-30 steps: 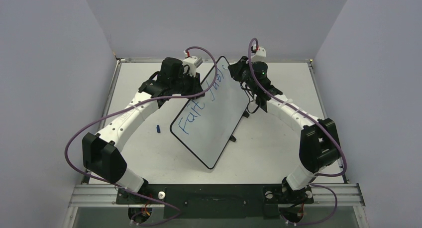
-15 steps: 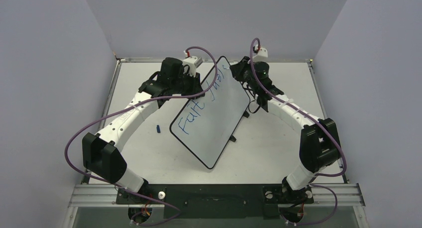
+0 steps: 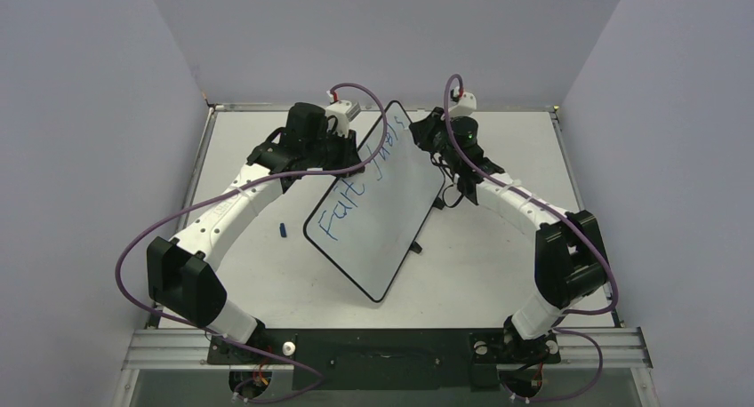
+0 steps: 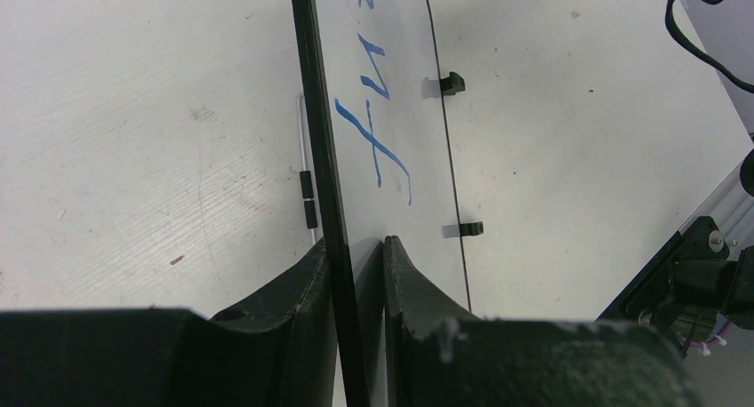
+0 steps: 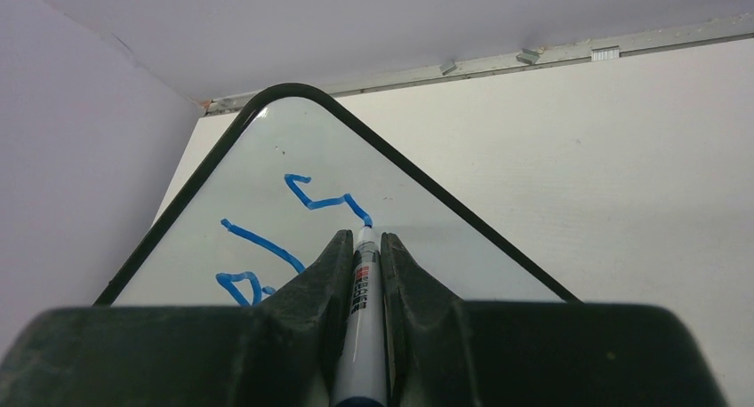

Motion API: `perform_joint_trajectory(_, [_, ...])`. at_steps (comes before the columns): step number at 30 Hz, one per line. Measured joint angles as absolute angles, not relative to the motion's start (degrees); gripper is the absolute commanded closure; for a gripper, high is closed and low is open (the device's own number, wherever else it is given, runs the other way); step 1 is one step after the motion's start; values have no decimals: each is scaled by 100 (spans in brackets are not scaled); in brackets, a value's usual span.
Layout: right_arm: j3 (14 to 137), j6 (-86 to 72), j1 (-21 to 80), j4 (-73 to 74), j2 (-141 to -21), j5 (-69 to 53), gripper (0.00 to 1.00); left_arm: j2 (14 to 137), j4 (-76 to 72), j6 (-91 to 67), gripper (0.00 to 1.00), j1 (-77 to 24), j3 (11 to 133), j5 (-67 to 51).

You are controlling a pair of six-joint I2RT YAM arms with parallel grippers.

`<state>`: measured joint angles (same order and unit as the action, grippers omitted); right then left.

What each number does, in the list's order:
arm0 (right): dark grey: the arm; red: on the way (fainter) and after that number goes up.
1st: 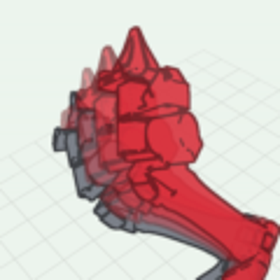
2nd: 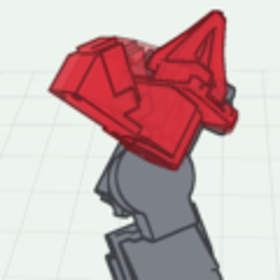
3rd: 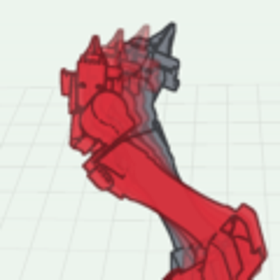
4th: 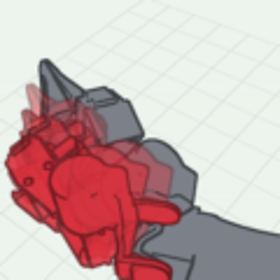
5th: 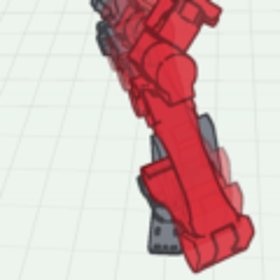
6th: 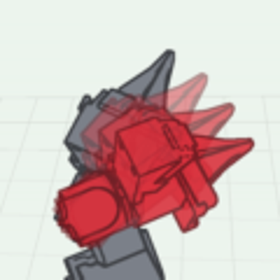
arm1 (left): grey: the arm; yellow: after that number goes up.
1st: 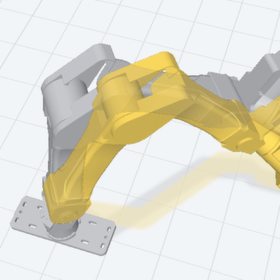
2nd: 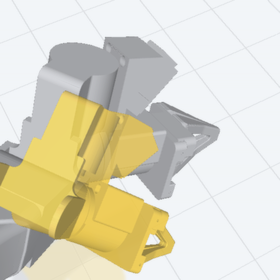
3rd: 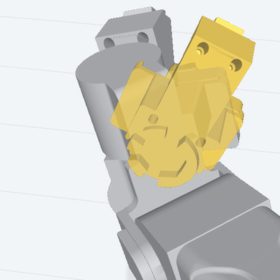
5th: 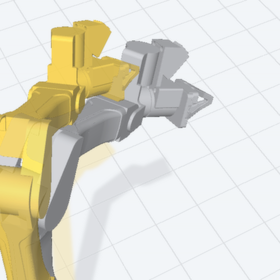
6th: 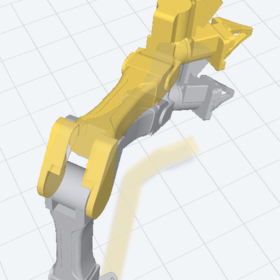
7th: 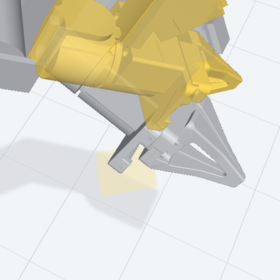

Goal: Write a sentence on the whiteboard

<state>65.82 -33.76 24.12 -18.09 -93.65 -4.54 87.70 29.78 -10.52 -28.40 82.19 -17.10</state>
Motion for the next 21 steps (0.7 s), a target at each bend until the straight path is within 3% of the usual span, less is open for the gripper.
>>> perform_joint_trajectory(21, [6370, -3382, 2825, -1551, -8783, -379, 100, 8737, 2969, -1083, 100, -2851, 8219, -1686])
